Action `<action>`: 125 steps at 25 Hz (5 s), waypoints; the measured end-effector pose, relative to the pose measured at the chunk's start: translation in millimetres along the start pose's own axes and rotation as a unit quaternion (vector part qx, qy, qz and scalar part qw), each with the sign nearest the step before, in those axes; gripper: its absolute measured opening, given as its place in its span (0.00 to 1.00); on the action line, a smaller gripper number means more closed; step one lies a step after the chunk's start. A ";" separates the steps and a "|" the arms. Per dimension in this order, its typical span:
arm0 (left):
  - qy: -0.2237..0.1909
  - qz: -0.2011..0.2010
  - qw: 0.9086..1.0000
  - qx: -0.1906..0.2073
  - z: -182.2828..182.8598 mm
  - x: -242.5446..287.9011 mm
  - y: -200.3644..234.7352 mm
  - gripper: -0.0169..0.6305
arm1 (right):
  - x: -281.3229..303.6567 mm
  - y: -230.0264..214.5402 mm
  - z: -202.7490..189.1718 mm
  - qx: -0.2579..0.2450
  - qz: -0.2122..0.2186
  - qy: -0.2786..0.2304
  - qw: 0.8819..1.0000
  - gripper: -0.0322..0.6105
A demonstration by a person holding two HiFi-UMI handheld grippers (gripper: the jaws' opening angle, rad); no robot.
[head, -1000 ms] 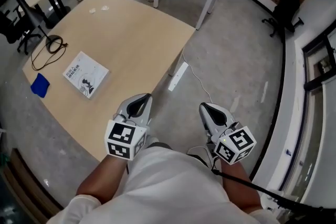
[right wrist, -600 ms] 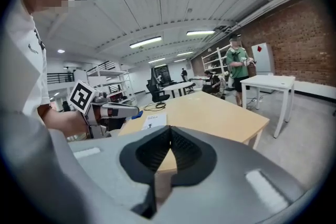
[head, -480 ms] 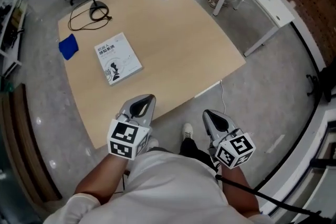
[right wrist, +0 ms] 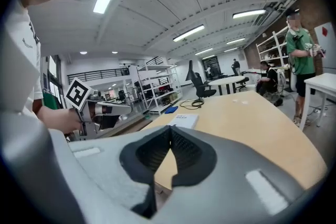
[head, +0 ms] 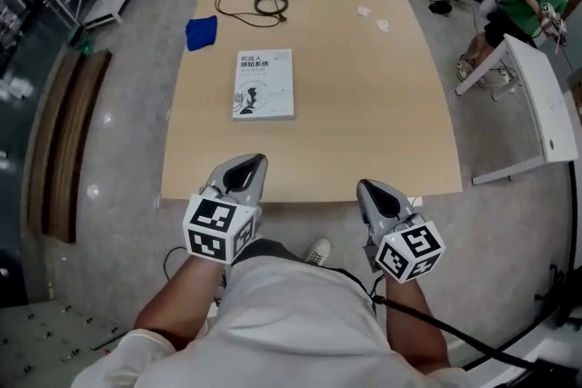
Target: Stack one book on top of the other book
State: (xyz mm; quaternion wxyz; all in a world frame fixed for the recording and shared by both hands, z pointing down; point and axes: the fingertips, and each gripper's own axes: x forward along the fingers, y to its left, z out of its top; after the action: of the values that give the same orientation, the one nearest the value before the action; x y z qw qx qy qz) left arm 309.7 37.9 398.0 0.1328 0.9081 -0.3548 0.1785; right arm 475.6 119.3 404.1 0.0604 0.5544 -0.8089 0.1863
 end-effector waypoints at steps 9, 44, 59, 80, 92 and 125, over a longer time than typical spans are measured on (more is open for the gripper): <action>0.044 0.103 0.993 -0.041 -33.2 -49.4 31.4 0.04 | 48.3 3.3 -11.6 0.025 0.085 0.021 0.996 0.05; 0.141 0.053 0.973 -0.177 -109.4 151.0 213.0 0.21 | 298.8 -69.0 -86.7 0.026 -0.037 0.211 0.977 0.23; 0.191 0.062 0.969 -0.145 -142.8 169.2 207.8 0.18 | 309.1 -65.0 -109.3 0.072 -0.003 0.234 0.970 0.22; 0.211 -0.036 0.971 -0.110 -162.9 174.0 86.3 0.16 | 195.9 -112.7 -130.9 0.119 -0.060 0.219 0.967 0.16; 0.222 -0.014 0.966 -0.130 -169.3 220.6 13.6 0.14 | 138.9 -174.6 -134.2 0.116 -0.051 0.225 0.966 0.13; 0.218 0.009 0.969 -0.116 -149.9 283.8 -51.4 0.14 | 106.9 -269.5 -152.6 0.061 -0.072 0.256 0.962 0.17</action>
State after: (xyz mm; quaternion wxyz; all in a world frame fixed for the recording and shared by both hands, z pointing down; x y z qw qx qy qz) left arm 505.0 -39.7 645.9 0.3094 0.8224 -0.3436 0.3314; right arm 666.3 -3.0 640.7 0.2449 0.5478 -0.7111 0.3664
